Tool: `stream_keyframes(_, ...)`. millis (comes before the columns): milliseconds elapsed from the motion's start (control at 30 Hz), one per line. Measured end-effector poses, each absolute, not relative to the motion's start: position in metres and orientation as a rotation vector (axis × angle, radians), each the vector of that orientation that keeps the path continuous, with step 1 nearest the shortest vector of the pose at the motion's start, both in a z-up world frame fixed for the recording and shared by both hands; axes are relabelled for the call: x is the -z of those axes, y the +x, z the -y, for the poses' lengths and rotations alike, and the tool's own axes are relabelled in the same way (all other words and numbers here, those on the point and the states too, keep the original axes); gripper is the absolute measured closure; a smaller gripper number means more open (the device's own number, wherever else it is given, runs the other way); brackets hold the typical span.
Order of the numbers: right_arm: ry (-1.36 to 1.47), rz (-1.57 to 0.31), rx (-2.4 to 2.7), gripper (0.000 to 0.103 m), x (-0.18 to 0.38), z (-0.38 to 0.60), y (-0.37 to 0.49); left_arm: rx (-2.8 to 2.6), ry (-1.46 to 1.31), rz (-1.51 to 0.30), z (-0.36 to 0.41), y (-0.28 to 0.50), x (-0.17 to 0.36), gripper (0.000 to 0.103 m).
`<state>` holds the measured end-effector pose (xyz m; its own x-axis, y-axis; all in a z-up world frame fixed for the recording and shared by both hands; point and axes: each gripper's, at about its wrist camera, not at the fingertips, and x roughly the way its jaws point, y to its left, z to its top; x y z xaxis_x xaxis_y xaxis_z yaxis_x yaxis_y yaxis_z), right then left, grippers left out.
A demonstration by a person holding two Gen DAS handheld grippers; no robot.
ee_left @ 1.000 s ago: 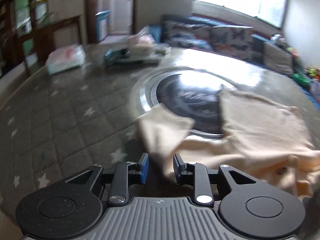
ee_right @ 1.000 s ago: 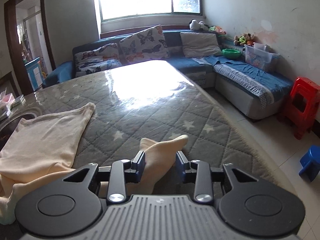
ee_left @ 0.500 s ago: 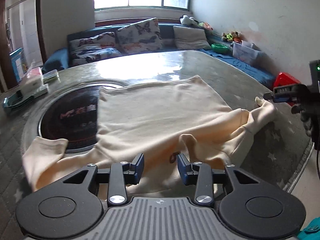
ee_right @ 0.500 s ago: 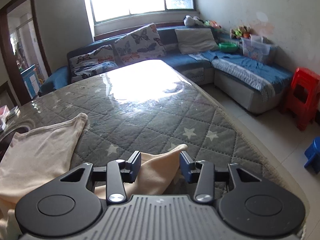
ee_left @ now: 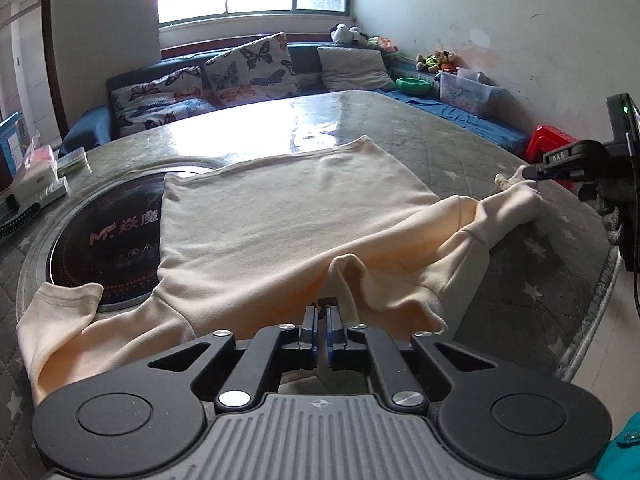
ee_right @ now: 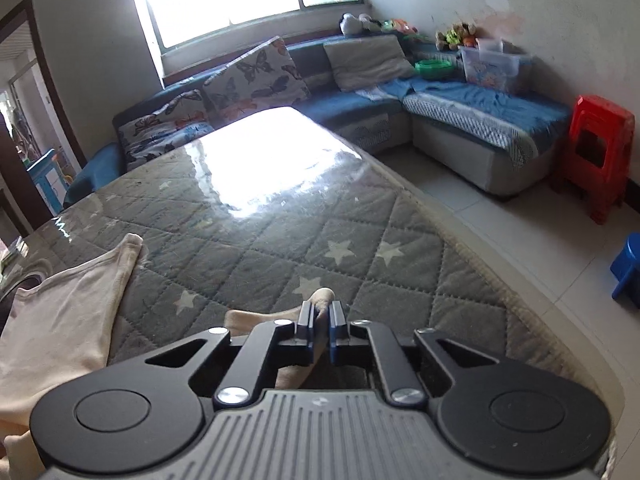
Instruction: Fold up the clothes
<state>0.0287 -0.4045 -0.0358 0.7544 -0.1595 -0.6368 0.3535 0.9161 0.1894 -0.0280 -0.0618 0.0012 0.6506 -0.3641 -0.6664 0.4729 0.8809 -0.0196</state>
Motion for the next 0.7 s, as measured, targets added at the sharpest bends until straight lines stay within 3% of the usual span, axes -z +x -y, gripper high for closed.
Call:
stream_keyframes(200,0.263,-0.533,0.277,0.098,0.006,0.396,0.006,0.509,0.199,-0.667,0.069,-0.032,-0.013,0.093)
stream_keyframes(367,0.236,-0.486,0.316,0.098,-0.003,0.400,-0.021,0.484,0.246,-0.673,0.081,-0.023,0.000,0.079)
stream_keyframes(567,0.212,-0.628,0.407,0.093,0.019,0.413,-0.038,0.495,0.291,-0.689,0.085,-0.027,0.015,0.081)
stream_keyframes(600,0.203,-0.632,0.407,0.092,0.019,0.412,-0.039,0.493,0.292,-0.685,0.084,-0.028,0.015,0.084)
stream_keyframes(633,0.192,-0.630,0.405,0.092,0.017,0.410,-0.040,0.493,0.293,-0.682,0.084,-0.030,0.014,0.094)
stream_keyframes(700,0.173,-0.626,0.384,0.092,0.013,0.405,-0.040,0.493,0.287,-0.664,0.081,-0.036,0.010,0.099)
